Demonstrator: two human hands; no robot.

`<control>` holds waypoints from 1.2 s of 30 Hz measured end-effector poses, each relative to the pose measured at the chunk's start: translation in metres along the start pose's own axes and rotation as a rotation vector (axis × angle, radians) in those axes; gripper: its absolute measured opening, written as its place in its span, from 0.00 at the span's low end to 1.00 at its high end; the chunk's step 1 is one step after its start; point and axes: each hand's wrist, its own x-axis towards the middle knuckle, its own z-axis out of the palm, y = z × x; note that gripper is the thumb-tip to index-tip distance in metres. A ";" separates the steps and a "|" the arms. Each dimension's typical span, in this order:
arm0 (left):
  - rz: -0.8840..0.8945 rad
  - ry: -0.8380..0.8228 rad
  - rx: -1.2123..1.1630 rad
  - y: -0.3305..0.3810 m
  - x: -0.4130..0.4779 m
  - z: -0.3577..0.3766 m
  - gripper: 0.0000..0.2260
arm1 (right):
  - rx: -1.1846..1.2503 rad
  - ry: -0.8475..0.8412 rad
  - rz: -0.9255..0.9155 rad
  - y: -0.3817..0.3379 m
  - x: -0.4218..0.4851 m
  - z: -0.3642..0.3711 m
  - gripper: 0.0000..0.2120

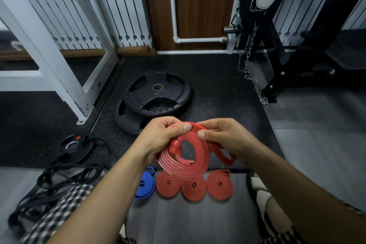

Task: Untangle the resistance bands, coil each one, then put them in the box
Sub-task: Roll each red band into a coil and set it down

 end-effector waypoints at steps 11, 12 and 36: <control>0.065 0.112 -0.088 0.000 0.002 -0.003 0.04 | 0.014 0.034 0.080 -0.008 -0.001 -0.019 0.09; 0.073 0.122 -0.076 -0.001 0.003 -0.003 0.04 | 0.013 0.045 0.083 -0.008 0.000 -0.019 0.08; 0.137 0.129 -0.113 0.005 0.001 -0.015 0.04 | 0.022 0.077 -0.020 0.010 0.001 0.000 0.09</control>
